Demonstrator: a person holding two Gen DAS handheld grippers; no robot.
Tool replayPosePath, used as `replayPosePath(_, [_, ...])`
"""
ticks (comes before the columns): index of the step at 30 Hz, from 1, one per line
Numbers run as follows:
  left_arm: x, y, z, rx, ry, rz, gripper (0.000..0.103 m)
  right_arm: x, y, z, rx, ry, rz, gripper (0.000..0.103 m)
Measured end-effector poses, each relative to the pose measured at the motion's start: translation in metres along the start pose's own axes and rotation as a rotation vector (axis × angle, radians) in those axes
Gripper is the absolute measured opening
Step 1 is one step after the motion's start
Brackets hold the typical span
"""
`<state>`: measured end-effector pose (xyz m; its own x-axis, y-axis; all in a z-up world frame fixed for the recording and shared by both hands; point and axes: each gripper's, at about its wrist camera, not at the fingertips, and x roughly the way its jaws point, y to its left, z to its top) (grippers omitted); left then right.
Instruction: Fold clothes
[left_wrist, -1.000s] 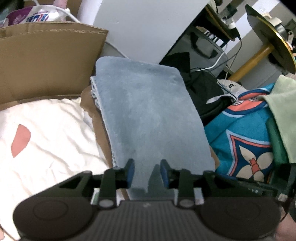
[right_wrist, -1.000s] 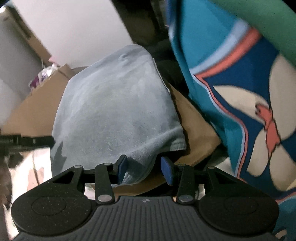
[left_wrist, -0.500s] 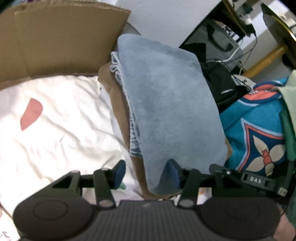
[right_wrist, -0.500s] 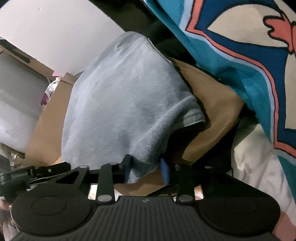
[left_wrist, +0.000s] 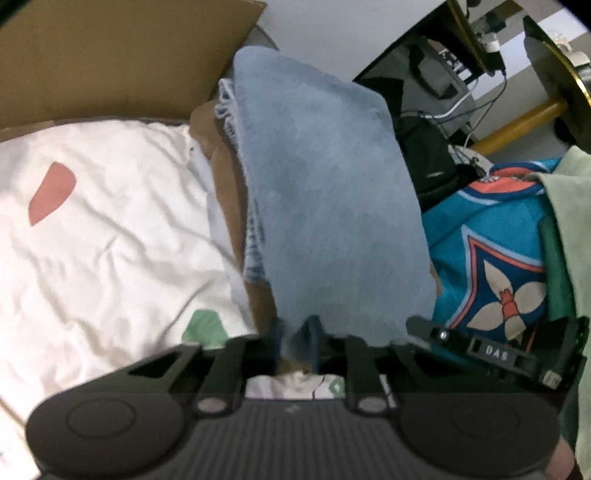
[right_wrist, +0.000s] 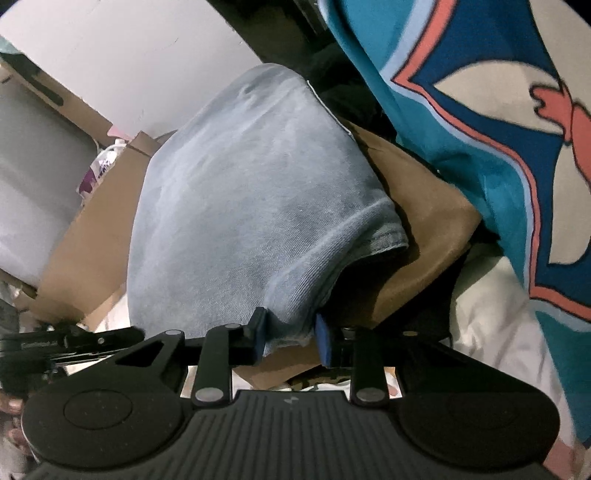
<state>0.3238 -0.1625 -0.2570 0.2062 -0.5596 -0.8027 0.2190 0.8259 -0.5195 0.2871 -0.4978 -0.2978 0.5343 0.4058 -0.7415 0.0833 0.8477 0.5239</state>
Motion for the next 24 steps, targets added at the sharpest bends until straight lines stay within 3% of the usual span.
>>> replayPosePath(4, [-0.012,0.002,-0.006,0.003,0.014,0.007,0.001,-0.007,0.007,0.002,-0.016,0.018,-0.035,0.031])
replayPosePath(7, [-0.023,0.0,-0.005,0.013,0.001,0.04,0.017,-0.013,0.012,0.002,-0.029,0.018,-0.045,0.032])
replayPosePath(10, [-0.033,-0.003,0.001,0.008,-0.011,0.089,0.043,-0.018,0.017,0.004,-0.027,0.023,-0.053,0.033])
replayPosePath(11, [-0.036,-0.004,0.003,0.006,-0.015,0.105,0.053,-0.02,0.018,0.005,-0.027,0.023,-0.054,0.039])
replayPosePath(13, [-0.043,-0.006,0.007,0.0,-0.014,0.113,0.06,-0.024,0.025,0.009,-0.042,0.023,-0.064,0.048])
replayPosePath(15, [-0.047,-0.008,0.011,-0.111,-0.058,0.14,0.073,-0.027,0.033,0.014,-0.063,0.029,-0.088,0.052])
replayPosePath(19, [-0.059,-0.009,0.012,-0.155,-0.08,0.183,0.079,-0.029,0.043,0.021,-0.096,0.054,-0.109,0.065])
replayPosePath(20, [-0.062,-0.009,0.012,-0.166,-0.081,0.189,0.082,-0.03,0.046,0.024,-0.107,0.061,-0.119,0.073])
replayPosePath(24, [-0.077,-0.019,0.014,-0.129,-0.067,0.226,0.09,-0.039,0.055,0.032,-0.107,0.058,-0.157,0.088])
